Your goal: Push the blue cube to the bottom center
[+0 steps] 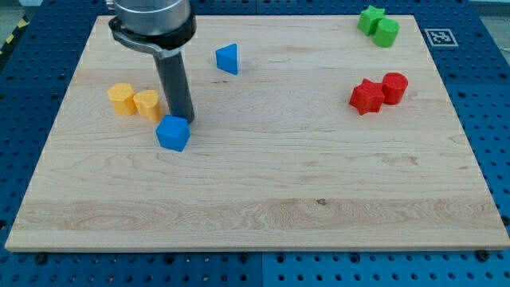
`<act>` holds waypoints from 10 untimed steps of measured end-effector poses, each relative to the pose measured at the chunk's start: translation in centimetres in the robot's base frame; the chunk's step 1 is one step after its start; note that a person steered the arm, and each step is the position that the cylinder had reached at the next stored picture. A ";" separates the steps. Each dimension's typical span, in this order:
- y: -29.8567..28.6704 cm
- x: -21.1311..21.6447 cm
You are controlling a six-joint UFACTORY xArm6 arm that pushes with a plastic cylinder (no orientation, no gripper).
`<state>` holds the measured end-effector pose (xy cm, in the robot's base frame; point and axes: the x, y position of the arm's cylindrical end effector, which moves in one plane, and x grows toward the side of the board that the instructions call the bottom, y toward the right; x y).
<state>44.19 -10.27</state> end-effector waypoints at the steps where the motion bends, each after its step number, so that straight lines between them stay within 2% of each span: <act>1: 1.3 0.5; 3: 1.1 0.5; 6: -5.8 0.6; 7: -6.8 1.7; 9: -2.5 2.8; 10: -1.7 5.2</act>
<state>49.42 -12.02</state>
